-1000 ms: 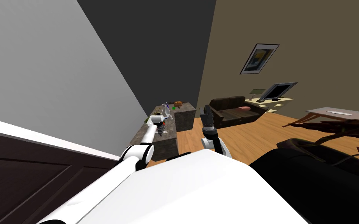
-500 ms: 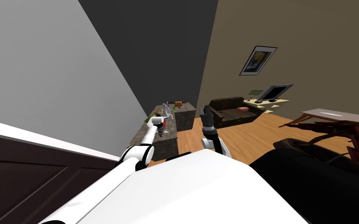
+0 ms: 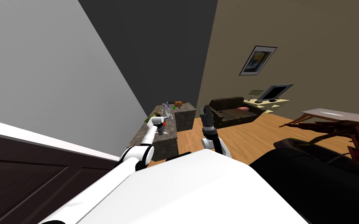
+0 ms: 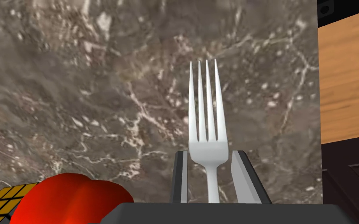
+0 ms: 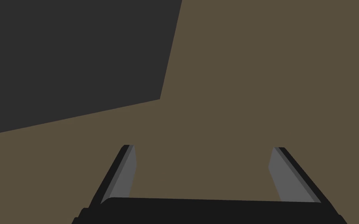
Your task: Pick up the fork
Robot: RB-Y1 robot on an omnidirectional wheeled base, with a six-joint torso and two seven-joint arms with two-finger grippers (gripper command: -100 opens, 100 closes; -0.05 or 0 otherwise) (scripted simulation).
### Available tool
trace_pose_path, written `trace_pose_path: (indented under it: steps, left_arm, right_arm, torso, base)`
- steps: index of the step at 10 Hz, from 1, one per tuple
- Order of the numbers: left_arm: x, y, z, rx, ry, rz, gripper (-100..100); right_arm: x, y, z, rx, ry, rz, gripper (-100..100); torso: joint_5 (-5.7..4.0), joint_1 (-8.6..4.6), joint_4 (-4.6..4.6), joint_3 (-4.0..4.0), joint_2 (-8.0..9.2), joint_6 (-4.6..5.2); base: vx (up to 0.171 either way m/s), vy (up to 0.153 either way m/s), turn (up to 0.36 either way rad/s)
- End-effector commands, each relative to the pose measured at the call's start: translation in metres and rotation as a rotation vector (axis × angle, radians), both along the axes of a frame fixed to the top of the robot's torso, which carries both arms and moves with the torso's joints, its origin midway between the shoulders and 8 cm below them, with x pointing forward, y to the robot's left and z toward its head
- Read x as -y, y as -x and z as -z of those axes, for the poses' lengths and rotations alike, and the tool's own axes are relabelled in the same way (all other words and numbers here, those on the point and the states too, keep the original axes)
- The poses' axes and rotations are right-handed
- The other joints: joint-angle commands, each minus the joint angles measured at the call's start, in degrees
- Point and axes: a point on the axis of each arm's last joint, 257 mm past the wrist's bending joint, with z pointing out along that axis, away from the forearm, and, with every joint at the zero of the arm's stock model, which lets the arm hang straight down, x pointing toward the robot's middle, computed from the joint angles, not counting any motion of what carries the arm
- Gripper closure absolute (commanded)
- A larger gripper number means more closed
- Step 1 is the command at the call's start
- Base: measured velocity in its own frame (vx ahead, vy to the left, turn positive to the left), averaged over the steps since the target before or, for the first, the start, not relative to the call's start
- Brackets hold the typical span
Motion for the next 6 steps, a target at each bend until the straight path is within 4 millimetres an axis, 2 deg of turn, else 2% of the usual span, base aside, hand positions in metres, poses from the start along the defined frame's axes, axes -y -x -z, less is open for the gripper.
trace_pose_path:
  steps: [1,2,3,5,6]
  left_arm:
    - [0.0,0.0,0.0,0.0,0.0,0.0,100]
    - [0.0,0.0,0.0,0.0,0.0,0.0,0]
    - [0.002,0.0,-0.008,-0.004,0.001,0.003,100]
    - [0.002,0.0,-0.01,-0.002,0.002,0.004,100]
    - [0.003,0.0,-0.011,-0.004,0.002,0.004,0]
  right_arm:
    - [0.0,0.0,0.0,0.0,0.0,0.0,0]
    - [0.0,0.0,0.0,0.0,0.0,0.0,0]
    - [0.0,0.0,0.0,0.0,0.0,0.0,0]
    - [0.0,0.0,0.0,0.0,0.0,0.0,0]
    - [0.0,0.0,0.0,0.0,0.0,0.0,0]
  torso:
    - [0.0,0.0,0.0,0.0,0.0,0.0]
    - [0.0,0.0,0.0,0.0,-0.01,0.0]
    - [0.0,0.0,0.0,0.0,-0.01,0.0]
    - [-0.01,0.01,0.03,0.01,-0.01,-0.01]
    - [0.0,0.01,0.0,0.0,-0.01,-0.01]
  base:
    - [0.0,0.0,0.0]
    - [0.0,0.0,0.0]
    - [0.003,0.003,0.019]
    - [0.007,0.005,0.011]
    - [0.0,0.0,0.0]
